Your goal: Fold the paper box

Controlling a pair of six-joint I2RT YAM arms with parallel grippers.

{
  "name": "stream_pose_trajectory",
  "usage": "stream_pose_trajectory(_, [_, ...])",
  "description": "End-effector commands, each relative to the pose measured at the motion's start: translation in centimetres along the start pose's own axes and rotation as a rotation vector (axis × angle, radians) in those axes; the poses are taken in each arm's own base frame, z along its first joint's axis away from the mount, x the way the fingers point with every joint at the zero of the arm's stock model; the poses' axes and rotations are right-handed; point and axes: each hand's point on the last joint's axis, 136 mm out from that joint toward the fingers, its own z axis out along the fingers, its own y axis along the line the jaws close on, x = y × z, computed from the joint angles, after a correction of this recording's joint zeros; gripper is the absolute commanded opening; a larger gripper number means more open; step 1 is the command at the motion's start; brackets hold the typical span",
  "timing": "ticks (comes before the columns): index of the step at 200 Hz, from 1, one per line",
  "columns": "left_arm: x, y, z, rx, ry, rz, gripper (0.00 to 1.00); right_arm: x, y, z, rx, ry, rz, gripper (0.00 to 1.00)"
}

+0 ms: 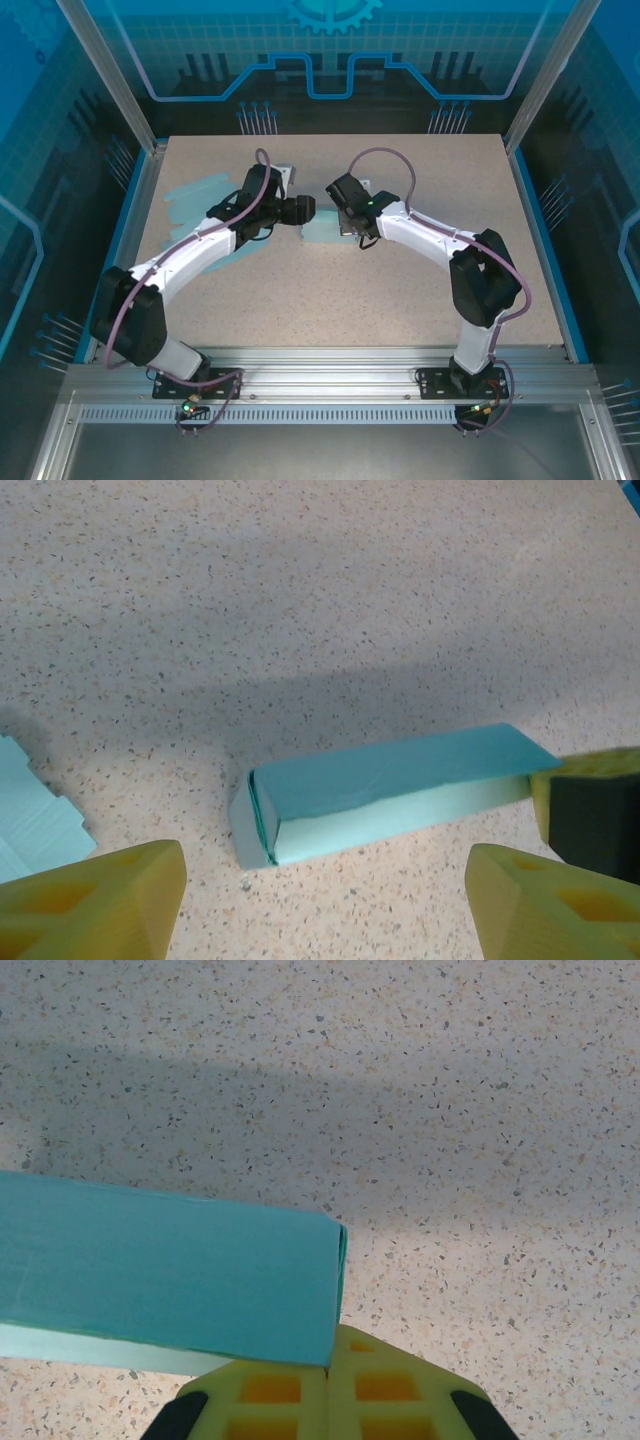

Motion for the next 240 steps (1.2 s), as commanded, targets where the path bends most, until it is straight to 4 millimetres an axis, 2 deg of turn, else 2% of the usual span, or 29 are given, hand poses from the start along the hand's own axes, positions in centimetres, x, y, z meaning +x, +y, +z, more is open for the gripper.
stream_pose_trajectory(1, [-1.8,0.4,1.6,-0.029,-0.038,-0.051,0.75,4.9,0.4,1.1,0.002,0.16,-0.073,0.0])
stream_pose_trajectory(42, [-1.0,1.4,4.9,-0.055,-0.004,-0.086,0.63,4.8,0.4,1.0,0.005,0.158,-0.082,0.0])
stream_pose_trajectory(82, [1.7,2.6,6.2,-0.079,0.054,-0.096,0.52,4.6,0.5,0.8,0.0,0.153,-0.082,0.0])
stream_pose_trajectory(106, [3.8,3.7,6.6,-0.103,0.076,-0.106,0.51,4.4,0.7,0.6,-0.016,0.148,-0.076,0.0])
stream_pose_trajectory(130, [6.0,4.5,7.3,-0.114,0.097,-0.123,0.49,4.2,0.9,0.1,-0.043,0.139,-0.067,0.06])
stream_pose_trajectory(155, [8.0,5.4,8.0,-0.131,0.116,-0.142,0.45,3.6,1.2,-1.1,-0.081,0.121,-0.056,0.17])
stream_pose_trajectory(175, [9.1,5.8,8.4,-0.139,0.129,-0.153,0.44,3.0,1.4,-2.5,-0.125,0.098,-0.045,0.31])
stream_pose_trajectory(204, [9.6,5.5,8.9,-0.132,0.136,-0.149,0.43,1.8,1.3,-4.8,-0.172,0.059,-0.028,0.61])
stream_pose_trajectory(240, [9.5,5.1,8.9,-0.125,0.134,-0.14,0.44,0.1,0.8,-6.5,-0.216,0.016,0.031,0.77])
